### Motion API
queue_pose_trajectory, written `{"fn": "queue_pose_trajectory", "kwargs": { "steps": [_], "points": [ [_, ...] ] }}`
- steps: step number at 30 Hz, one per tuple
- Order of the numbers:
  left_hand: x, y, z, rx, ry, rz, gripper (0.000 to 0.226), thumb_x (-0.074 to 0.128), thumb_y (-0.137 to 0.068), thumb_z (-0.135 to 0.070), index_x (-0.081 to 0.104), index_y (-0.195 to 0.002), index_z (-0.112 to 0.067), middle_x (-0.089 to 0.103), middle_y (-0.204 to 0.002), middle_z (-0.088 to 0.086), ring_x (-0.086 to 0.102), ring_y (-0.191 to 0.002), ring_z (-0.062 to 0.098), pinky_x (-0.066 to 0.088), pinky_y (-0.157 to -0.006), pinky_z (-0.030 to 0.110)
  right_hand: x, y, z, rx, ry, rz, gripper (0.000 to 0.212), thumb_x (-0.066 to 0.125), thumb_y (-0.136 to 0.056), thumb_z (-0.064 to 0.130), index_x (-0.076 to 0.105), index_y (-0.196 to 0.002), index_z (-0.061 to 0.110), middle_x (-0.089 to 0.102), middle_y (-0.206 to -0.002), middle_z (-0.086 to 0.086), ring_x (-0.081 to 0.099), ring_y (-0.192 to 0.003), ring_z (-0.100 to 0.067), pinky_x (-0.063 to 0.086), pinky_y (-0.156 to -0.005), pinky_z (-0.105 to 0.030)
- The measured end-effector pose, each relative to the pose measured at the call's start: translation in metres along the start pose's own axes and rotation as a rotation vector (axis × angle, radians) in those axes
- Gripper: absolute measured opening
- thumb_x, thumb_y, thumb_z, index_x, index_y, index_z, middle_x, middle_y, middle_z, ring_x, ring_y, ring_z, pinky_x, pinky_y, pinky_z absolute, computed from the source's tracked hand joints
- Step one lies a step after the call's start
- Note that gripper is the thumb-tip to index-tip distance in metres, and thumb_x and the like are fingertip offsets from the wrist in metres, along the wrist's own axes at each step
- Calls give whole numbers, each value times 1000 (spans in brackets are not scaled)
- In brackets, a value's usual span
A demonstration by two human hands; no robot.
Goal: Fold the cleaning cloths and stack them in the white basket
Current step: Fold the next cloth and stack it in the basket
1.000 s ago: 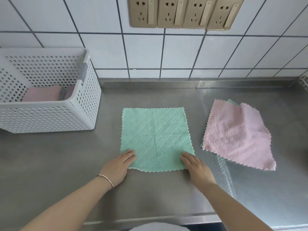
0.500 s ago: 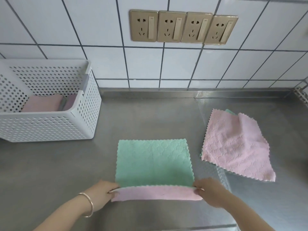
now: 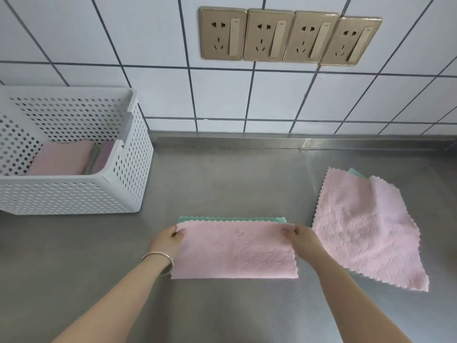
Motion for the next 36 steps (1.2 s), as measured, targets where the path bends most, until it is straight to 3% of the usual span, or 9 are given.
{"fn": "queue_pose_trajectory", "kwargs": {
  "steps": [5,7,12,18,22,26,28,31,36],
  "points": [
    [9,-18,-9,8,-231,-38,23,45,-94,-25,58,-85,-8,64,-107,22,57,-96,37,41,-79,33,7,-16,6,18,110,-128,24,44,-95,22,60,-107,8,65,-100,-18,55,-86,-32,34,-65,-29],
    [10,-22,-7,8,-245,-53,24,46,-94,-25,57,-83,-7,65,-103,23,57,-94,38,42,-79,34,10,-19,4,18,129,-155,22,45,-94,21,59,-104,7,65,-99,-19,58,-91,-35,34,-65,-30],
    [11,-27,-2,-5,-269,-82,32,47,-94,-30,63,-107,-5,65,-110,20,57,-100,37,41,-77,32,17,-24,1,24,89,-196,19,50,-93,25,58,-92,7,62,-83,-13,59,-85,-32,35,-64,-28],
    [10,-26,-6,-4,-295,-100,31,48,-93,-33,63,-91,-5,67,-100,18,58,-91,35,39,-71,31,23,-31,-2,44,99,-232,22,51,-92,27,60,-102,9,68,-96,-13,61,-90,-32,42,-68,-31],
    [3,-19,-7,-25,-464,-211,32,53,-87,-45,56,-82,-14,64,-97,13,59,-88,32,42,-68,32,21,-20,-6,99,-43,-370,29,59,-87,27,46,-102,6,60,-98,-12,58,-89,-32,41,-69,-35],
    [11,-1,-19,285,-519,-467,28,66,-73,-33,55,-90,-13,57,-96,13,56,-87,33,46,-66,40,30,-3,-15,97,-98,-401,42,55,-89,27,41,-122,4,53,-118,-11,54,-100,-30,38,-73,-34],
    [38,13,-33,476,-573,-373,35,51,-71,-35,53,-103,-22,59,-111,6,56,-98,30,44,-82,42,35,6,-20,134,-124,-399,43,53,-89,24,41,-125,5,50,-122,-10,50,-107,-29,40,-83,-38],
    [91,35,-48,750,-770,-109,48,38,-76,-43,44,-122,-30,48,-136,0,37,-127,24,31,-103,49,44,20,-27,246,-108,-352,38,51,-86,23,45,-119,6,49,-122,-9,43,-114,-27,35,-94,-39],
    [128,44,-39,806,-961,101,63,36,-79,-61,37,-136,-35,30,-149,4,5,-144,31,15,-105,60,45,32,-34,355,169,-164,46,47,-84,39,52,-122,13,44,-129,-7,39,-121,-26,36,-95,-36]
  ]
}}
Point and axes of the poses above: each hand's wrist, its own y-axis away from the middle knuckle, its own x-axis out of the palm, z = x × y, the point moved 4 cm from there along -y, towards the middle knuckle
